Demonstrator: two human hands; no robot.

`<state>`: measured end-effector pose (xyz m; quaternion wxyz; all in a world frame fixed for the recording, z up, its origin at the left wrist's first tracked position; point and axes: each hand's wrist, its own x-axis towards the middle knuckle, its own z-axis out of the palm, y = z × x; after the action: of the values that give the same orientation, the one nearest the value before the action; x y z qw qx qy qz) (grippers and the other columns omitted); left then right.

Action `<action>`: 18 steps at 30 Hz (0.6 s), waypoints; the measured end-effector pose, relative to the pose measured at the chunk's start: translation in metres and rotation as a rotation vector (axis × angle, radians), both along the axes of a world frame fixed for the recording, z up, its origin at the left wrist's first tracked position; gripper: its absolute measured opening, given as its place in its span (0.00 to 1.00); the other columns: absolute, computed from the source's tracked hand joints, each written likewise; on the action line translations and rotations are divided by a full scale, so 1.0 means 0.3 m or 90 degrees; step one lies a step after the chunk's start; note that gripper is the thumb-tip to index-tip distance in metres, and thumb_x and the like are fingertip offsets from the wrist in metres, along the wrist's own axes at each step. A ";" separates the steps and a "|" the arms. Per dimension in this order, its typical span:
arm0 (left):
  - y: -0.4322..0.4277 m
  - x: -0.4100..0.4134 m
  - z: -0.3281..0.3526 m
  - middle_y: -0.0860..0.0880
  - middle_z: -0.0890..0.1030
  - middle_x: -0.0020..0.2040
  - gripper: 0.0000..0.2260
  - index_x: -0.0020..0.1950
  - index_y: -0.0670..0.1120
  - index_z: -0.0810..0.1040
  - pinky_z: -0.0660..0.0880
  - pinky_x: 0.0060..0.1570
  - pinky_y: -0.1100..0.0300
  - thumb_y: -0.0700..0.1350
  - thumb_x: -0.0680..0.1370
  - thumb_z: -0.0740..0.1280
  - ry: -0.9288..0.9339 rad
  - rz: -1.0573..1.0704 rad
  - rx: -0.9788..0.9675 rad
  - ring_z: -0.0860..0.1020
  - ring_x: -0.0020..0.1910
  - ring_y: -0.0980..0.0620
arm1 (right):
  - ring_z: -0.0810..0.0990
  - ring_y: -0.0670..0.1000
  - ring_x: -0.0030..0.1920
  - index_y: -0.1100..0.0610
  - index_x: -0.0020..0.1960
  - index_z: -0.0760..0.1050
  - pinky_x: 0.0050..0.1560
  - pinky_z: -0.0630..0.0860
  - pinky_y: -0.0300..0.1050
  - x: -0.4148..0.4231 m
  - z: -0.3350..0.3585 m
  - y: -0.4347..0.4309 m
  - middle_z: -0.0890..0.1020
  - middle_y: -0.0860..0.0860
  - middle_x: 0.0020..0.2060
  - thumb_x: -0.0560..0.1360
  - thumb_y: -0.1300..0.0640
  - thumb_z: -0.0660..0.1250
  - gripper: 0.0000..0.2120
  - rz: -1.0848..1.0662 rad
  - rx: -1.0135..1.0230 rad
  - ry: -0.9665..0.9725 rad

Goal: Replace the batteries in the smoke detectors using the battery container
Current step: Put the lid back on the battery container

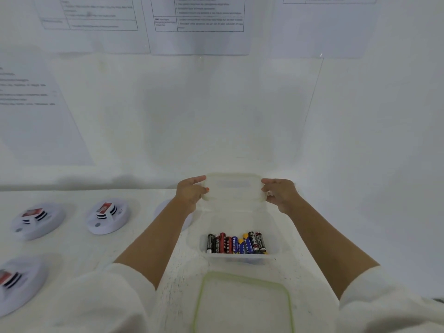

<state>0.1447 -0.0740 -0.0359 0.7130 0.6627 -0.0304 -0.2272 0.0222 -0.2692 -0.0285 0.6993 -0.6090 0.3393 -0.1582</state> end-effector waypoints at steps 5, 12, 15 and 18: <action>0.015 0.001 0.013 0.37 0.76 0.61 0.21 0.61 0.39 0.76 0.74 0.44 0.61 0.24 0.70 0.66 -0.022 -0.027 0.045 0.77 0.43 0.48 | 0.75 0.54 0.39 0.64 0.43 0.77 0.45 0.76 0.46 0.002 0.024 -0.002 0.77 0.57 0.37 0.69 0.75 0.63 0.10 0.002 -0.028 0.021; 0.015 -0.003 0.001 0.38 0.77 0.54 0.15 0.58 0.38 0.76 0.76 0.39 0.60 0.33 0.72 0.70 -0.122 0.010 0.123 0.76 0.44 0.46 | 0.75 0.53 0.41 0.66 0.55 0.77 0.40 0.75 0.42 0.022 0.022 0.006 0.77 0.56 0.40 0.72 0.72 0.66 0.12 -0.016 -0.126 0.061; 0.010 -0.012 -0.005 0.42 0.77 0.51 0.13 0.57 0.38 0.77 0.75 0.36 0.63 0.36 0.73 0.70 -0.165 0.035 0.150 0.75 0.41 0.48 | 0.74 0.52 0.40 0.64 0.57 0.77 0.37 0.73 0.41 0.026 0.008 0.006 0.77 0.55 0.37 0.73 0.68 0.65 0.12 -0.017 -0.152 0.061; 0.008 -0.011 -0.009 0.43 0.77 0.48 0.14 0.57 0.38 0.77 0.75 0.33 0.65 0.36 0.73 0.71 -0.178 0.040 0.166 0.75 0.34 0.52 | 0.77 0.54 0.44 0.63 0.56 0.77 0.46 0.79 0.48 0.020 0.000 0.004 0.80 0.61 0.48 0.74 0.67 0.66 0.11 -0.020 -0.160 0.056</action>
<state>0.1413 -0.0717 -0.0386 0.6167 0.7752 -0.0789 -0.1123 0.0284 -0.2679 -0.0284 0.5996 -0.6925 0.3566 -0.1835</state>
